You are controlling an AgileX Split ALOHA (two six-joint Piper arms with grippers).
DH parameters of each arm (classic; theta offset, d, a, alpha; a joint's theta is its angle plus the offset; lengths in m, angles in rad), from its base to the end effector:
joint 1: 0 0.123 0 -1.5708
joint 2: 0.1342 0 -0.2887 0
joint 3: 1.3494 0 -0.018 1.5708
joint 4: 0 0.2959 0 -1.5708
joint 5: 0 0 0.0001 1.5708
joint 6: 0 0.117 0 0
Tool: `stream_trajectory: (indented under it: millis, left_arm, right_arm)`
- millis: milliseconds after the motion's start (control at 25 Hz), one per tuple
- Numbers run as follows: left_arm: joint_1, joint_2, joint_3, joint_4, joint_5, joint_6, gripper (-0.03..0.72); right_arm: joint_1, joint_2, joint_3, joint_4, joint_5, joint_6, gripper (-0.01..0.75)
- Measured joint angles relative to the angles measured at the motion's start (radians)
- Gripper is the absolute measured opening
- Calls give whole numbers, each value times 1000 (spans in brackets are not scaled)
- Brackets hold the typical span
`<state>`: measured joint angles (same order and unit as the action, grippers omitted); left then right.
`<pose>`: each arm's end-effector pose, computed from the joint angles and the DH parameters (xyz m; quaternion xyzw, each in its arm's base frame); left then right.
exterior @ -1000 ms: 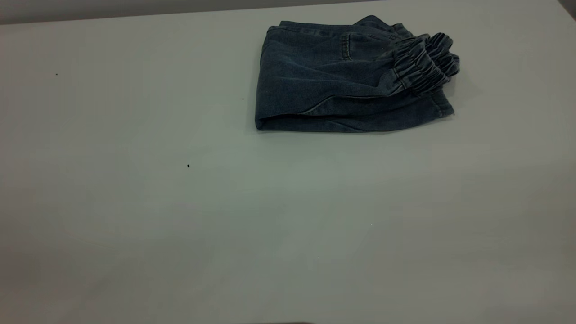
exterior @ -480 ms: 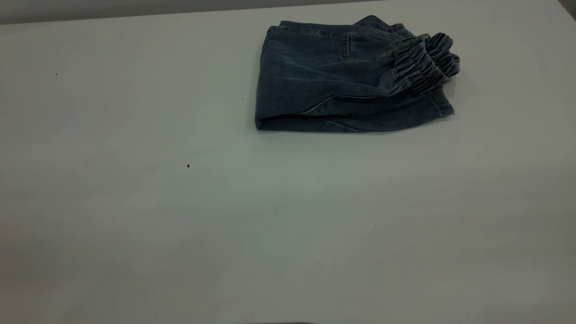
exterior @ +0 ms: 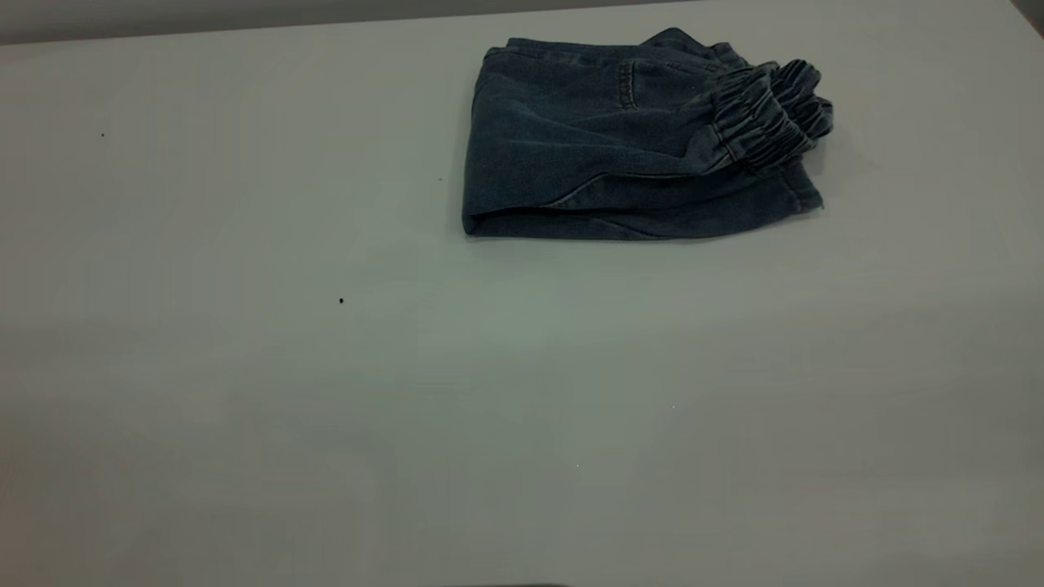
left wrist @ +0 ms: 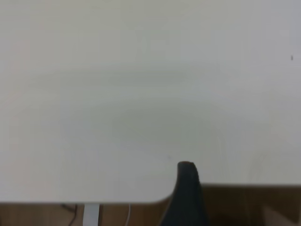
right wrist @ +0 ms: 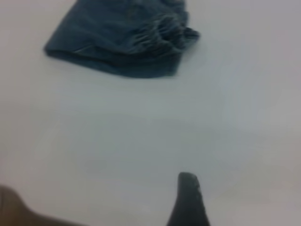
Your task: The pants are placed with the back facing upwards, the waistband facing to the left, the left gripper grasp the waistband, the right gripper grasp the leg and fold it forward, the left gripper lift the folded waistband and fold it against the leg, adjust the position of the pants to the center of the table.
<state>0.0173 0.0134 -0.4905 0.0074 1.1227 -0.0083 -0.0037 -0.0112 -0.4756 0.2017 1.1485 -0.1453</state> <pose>0.0540 0.0017 0.2768 -0.0114 0.8745 0.0059 0.4848 0.0493 0.0212 0.2724 -0.0694 0.8713 0.0647 0.4815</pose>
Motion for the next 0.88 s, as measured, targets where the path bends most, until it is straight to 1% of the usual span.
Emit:
stream_trajectory:
  millis: [120, 200, 400, 880]
  left_arm:
    - [0, -31, 0, 0, 5, 0, 534]
    - [-6, -32, 0, 0, 6, 0, 534]
    - [-38, -32, 0, 1, 6, 0, 534]
    - [-39, -32, 0, 1, 6, 0, 534]
  right_arm:
    - [-61, 0, 0, 0, 0, 0, 458]
    - [-78, 0, 0, 0, 0, 0, 458]
    - [-79, 0, 0, 1, 0, 0, 458]
    - [-79, 0, 0, 1, 0, 0, 458]
